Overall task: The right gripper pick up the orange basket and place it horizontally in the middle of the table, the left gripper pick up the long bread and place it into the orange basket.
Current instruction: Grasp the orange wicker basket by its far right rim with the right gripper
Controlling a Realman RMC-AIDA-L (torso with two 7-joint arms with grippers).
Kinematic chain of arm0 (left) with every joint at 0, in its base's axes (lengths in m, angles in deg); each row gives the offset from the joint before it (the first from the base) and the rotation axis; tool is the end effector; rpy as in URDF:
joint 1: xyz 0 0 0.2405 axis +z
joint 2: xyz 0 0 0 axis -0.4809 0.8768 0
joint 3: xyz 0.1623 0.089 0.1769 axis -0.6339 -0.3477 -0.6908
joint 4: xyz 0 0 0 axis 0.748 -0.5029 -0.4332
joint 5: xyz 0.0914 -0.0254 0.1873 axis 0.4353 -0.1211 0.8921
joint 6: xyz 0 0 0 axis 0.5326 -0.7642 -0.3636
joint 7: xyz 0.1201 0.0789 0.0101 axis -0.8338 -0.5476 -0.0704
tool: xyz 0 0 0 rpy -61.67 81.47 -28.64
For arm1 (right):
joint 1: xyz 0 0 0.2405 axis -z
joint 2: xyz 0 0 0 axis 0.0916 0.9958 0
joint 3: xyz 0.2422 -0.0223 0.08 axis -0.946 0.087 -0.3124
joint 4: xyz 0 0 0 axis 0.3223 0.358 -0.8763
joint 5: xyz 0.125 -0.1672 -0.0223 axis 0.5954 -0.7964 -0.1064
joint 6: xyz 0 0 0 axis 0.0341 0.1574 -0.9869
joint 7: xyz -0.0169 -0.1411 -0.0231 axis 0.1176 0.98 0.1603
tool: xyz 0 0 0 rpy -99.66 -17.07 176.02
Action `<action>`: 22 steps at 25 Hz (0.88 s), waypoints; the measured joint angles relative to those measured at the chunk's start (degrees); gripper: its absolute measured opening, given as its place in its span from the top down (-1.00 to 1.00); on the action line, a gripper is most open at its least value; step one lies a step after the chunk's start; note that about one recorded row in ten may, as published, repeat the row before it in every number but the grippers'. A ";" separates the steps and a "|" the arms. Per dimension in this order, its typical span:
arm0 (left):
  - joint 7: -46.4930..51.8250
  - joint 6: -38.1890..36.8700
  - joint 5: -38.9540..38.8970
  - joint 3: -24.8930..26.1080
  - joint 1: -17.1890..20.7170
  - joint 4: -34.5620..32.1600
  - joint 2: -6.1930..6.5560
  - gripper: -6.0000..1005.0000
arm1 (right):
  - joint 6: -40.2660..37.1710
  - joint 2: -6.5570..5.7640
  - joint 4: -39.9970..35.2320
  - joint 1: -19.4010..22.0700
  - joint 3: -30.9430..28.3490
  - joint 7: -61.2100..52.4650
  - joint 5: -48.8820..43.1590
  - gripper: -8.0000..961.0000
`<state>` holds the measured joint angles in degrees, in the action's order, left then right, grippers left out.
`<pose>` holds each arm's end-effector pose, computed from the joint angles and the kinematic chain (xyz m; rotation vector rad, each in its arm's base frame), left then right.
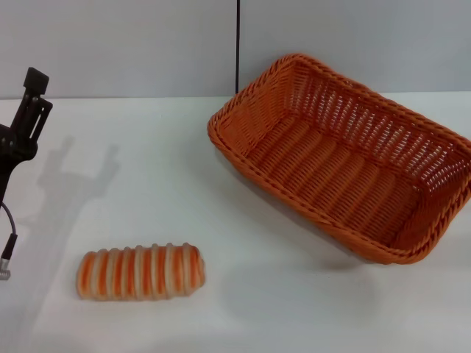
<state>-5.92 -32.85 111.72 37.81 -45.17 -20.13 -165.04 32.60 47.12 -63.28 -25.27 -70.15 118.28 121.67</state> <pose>-0.3055 0.2377 -0.0008 -1.4968 -0.4964 -1.2515 0.3935 0.2856 0.0676 -1.2875 0.7944 0.9509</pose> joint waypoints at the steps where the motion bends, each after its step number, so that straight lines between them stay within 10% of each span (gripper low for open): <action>1: -0.12 0.00 0.12 -0.07 -0.02 -0.15 0.03 -0.68 | 0.57 0.00 0.10 -0.03 0.31 1.35 0.08 -0.46; 13: 0.27 0.12 0.44 -1.21 -0.46 -0.10 0.14 -0.68 | 3.86 -0.22 0.29 0.03 3.28 5.63 -1.03 -0.45; 22: 0.38 0.88 1.78 -8.95 -0.66 -3.88 0.43 -0.67 | 10.90 -1.00 -15.94 0.88 11.17 -12.72 -11.93 -0.44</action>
<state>-5.55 -31.97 113.50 28.86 -45.83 -24.01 -164.61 43.51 46.13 -79.23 -24.38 -58.97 105.57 109.74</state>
